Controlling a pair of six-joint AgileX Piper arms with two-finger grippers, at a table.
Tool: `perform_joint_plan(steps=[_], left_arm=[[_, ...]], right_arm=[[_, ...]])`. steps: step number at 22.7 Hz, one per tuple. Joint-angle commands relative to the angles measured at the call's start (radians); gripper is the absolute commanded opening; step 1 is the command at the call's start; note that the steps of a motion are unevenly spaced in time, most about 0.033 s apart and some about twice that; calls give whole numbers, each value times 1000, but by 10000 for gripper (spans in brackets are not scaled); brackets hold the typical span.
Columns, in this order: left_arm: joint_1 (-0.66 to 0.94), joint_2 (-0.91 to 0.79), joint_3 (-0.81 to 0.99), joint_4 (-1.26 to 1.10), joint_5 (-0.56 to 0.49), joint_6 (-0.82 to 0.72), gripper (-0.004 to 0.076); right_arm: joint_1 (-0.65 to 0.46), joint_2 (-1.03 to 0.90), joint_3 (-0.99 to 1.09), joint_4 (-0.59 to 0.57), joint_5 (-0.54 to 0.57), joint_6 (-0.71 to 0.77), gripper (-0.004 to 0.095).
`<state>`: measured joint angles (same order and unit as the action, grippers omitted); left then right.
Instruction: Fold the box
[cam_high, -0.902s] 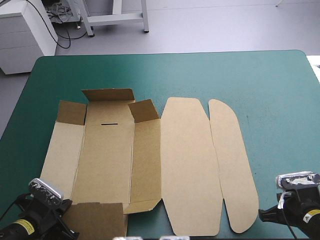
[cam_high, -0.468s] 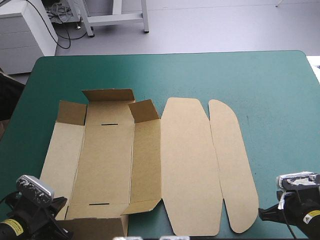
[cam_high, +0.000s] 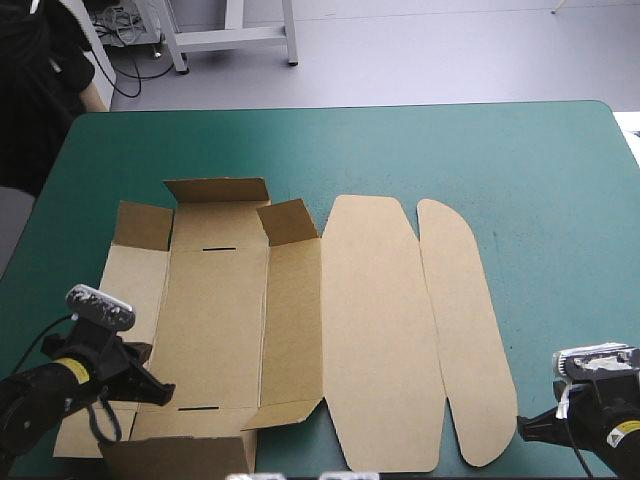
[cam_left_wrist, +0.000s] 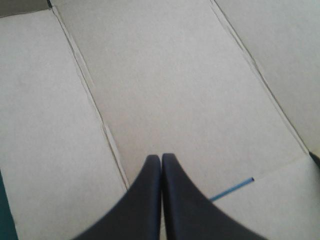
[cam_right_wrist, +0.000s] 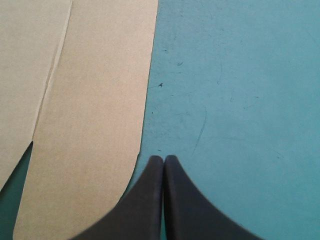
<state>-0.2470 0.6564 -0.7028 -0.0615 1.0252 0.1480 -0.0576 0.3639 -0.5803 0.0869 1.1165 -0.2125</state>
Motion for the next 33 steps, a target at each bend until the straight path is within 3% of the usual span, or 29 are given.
perform_joint_plan(steps=[1, 6, 10, 13, 15, 20, 22, 27, 33], left_arm=[[0, 114, -32, 30, -141, -34, -10], [23, 367, -140, 109, -223, -129, -10], [210, 522, -317, -21, -223, -102, -10], [436, 584, -419, -177, -213, -39, -10], [588, 594, -436, -274, -179, 19, -10], [942, 599, -437, -344, 70, 237, -10], [1010, 599, -435, -355, 132, 290, -10], [1118, 599, -407, -459, 259, 471, -10], [1116, 599, -346, -462, 270, 516, -10]], right_arm=[[-5, 10, -24, 6, -66, -7, -20], [-5, 10, -22, 6, -79, -7, -19], [-5, 10, -22, 6, -79, -7, -19], [-5, 10, -20, 6, -85, -17, -19], [-5, 10, -18, 6, -91, -19, -19], [-5, 10, 11, 10, -148, -23, -19], [-5, 10, 11, 10, -148, -23, -19], [-5, 10, 11, 10, -148, -23, -19], [-5, 10, 11, 10, -148, -23, -20]])
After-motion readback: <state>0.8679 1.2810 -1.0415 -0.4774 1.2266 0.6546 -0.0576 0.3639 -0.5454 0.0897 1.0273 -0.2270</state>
